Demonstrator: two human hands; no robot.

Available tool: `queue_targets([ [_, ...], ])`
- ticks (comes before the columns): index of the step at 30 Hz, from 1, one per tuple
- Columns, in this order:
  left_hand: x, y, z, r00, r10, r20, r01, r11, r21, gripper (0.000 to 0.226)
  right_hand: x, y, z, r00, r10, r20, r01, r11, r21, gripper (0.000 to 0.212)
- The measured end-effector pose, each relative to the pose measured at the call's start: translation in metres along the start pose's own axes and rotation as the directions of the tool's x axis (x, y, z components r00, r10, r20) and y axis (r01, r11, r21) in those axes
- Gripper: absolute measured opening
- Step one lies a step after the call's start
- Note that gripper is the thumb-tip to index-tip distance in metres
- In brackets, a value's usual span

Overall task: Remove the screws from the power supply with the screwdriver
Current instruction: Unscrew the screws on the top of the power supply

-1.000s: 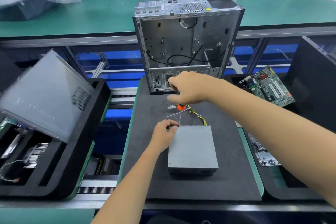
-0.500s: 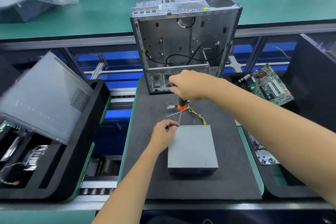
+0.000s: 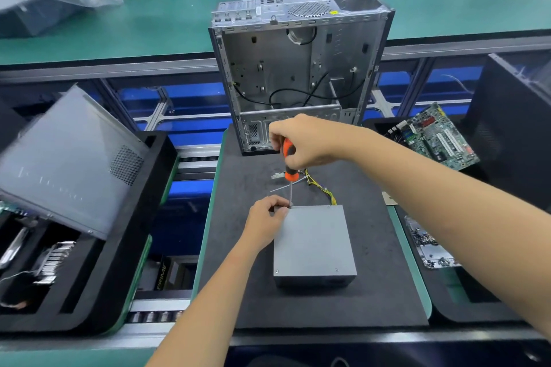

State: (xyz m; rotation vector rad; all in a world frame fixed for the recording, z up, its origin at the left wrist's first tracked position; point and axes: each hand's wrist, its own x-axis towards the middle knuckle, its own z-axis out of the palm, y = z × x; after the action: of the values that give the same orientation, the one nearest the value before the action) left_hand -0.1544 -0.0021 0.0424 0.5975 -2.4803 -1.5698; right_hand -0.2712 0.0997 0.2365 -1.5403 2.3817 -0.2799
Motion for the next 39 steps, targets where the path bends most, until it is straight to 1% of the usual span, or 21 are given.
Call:
queue_targets([
  [2,0.001,0.0,0.0,1.0,-0.009,0.003,0.009,1.0,0.01,0.021,-0.002,0.0,0.002,1.0,0.019,-0.007,-0.018,0.998,0.056,0.022],
  [3,0.001,0.001,0.001,1.0,-0.014,0.002,0.014,1.0,0.017,0.02,-0.001,-0.001,0.004,0.998,0.042,-0.039,-0.041,0.999,0.032,0.017],
  [5,0.001,0.002,0.001,1.0,-0.025,-0.005,0.025,0.999,0.031,0.019,0.001,0.0,0.006,0.989,0.114,-0.098,-0.12,0.991,-0.06,0.027],
  [7,0.002,0.004,0.002,0.999,-0.038,-0.006,0.038,0.998,0.04,0.02,0.003,0.001,0.005,0.989,0.121,-0.086,-0.128,0.989,-0.079,0.027],
  [9,0.003,0.006,0.001,0.999,-0.032,-0.003,0.032,0.998,0.05,0.021,0.001,0.001,0.002,0.997,0.066,-0.043,-0.066,0.998,-0.005,0.009],
  [11,0.003,0.007,0.0,1.0,-0.017,-0.003,0.017,0.997,0.07,0.023,-0.003,0.0,0.0,0.999,0.036,0.0,-0.036,0.994,0.104,0.018],
  [13,0.004,0.008,0.0,1.0,0.0,-0.013,0.001,0.995,0.102,0.021,-0.005,0.0,0.003,0.999,0.046,-0.029,-0.041,0.986,0.161,0.02],
  [14,0.004,0.009,0.0,1.0,0.007,-0.02,-0.005,0.994,0.113,0.02,-0.006,-0.001,0.006,0.995,0.075,-0.061,-0.066,0.988,0.137,0.017],
  [16,0.005,0.01,0.001,1.0,0.011,-0.024,-0.008,0.993,0.121,0.019,-0.004,0.001,0.01,0.978,0.16,-0.131,-0.164,0.986,-0.02,0.027],
  [18,0.005,0.01,0.0,1.0,0.009,-0.018,-0.007,0.991,0.132,0.019,-0.002,0.003,0.011,0.977,0.153,-0.15,-0.169,0.98,-0.103,0.024],
  [20,0.005,0.01,-0.001,1.0,0.014,-0.013,-0.012,0.989,0.148,0.018,-0.003,0.004,0.008,0.993,0.076,-0.085,-0.077,0.997,-0.004,0.013],
  [22,0.005,0.011,-0.002,1.0,0.02,-0.006,-0.018,0.987,0.162,0.018,-0.008,0.003,0.004,0.999,0.047,-0.001,-0.046,0.99,0.129,0.027],
  [23,0.006,0.012,-0.002,1.0,0.024,-0.001,-0.023,0.985,0.17,0.019,-0.009,0.003,0.004,0.999,0.047,0.011,-0.048,0.987,0.153,0.029],
  [25,0.006,0.013,-0.002,0.999,0.038,0.007,-0.039,0.981,0.188,0.018,-0.009,0.002,0.007,0.996,0.072,-0.051,-0.067,0.995,0.078,0.02],
  [27,0.007,0.013,-0.001,0.999,0.048,0.011,-0.049,0.975,0.215,0.017,-0.008,0.003,0.009,0.984,0.126,-0.128,-0.132,0.99,-0.038,0.025],
  [28,0.008,0.013,-0.001,0.998,0.053,0.012,-0.055,0.971,0.234,0.016,-0.008,0.004,0.01,0.984,0.123,-0.129,-0.127,0.992,-0.023,0.024],
  [30,0.011,0.013,-0.002,0.997,0.069,0.022,-0.072,0.958,0.277,0.012,-0.01,0.005,0.008,0.995,0.066,-0.076,-0.057,0.992,0.117,0.017],
  [32,0.013,0.014,-0.001,0.996,0.076,0.041,-0.086,0.938,0.335,0.008,-0.015,0.005,0.005,0.999,0.023,-0.043,-0.013,0.975,0.222,0.025],
  [33,0.014,0.015,-0.001,0.995,0.084,0.05,-0.097,0.921,0.378,0.006,-0.016,0.005,0.004,0.999,0.028,-0.043,-0.017,0.971,0.24,0.026],
  [36,0.016,0.015,-0.001,0.988,0.137,0.072,-0.154,0.837,0.526,0.007,-0.014,0.005,0.007,0.991,0.095,-0.1,-0.071,0.974,0.216,0.016],
  [39,0.016,0.015,0.002,0.98,0.188,0.063,-0.188,0.782,0.595,0.009,-0.011,0.008,0.009,0.976,0.181,-0.118,-0.143,0.951,0.274,0.024],
])
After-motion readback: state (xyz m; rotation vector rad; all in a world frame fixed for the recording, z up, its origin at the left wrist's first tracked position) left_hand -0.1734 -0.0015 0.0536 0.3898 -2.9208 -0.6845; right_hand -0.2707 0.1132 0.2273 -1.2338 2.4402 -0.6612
